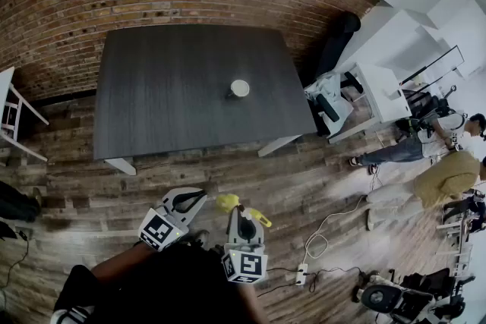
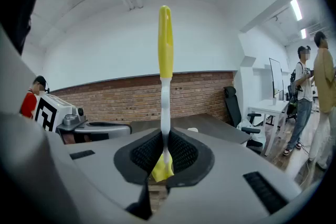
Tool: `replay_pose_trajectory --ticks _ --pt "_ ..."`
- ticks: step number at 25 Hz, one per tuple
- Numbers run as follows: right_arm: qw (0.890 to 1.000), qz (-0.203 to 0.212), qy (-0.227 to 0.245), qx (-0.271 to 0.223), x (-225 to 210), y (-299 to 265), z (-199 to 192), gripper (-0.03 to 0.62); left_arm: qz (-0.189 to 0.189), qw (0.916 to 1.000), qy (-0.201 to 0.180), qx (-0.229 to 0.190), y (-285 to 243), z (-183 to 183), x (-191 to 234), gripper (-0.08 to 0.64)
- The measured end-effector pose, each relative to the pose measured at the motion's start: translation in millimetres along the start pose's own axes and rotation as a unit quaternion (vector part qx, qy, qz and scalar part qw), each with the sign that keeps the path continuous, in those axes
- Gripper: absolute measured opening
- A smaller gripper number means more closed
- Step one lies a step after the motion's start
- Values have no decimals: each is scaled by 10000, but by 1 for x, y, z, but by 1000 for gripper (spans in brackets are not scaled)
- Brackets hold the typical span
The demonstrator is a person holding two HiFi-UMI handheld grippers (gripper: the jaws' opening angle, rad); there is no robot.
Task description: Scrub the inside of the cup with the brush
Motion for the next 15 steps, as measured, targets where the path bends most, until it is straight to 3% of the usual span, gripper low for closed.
replay_pose_trajectory --ticks 15 --pt "9999 -57 -104 -109 -11 20 1 48 -69 10000 -20 62 -6 -5 -17 38"
Point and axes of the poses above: the fingertips, and each gripper's own axes: y backward along the fingers, x to its left, z out of its top, the point moved 8 cm from there along y, backward along the fingers, and after that the axes turned 6 degrees about z, right-handed, at the moved point
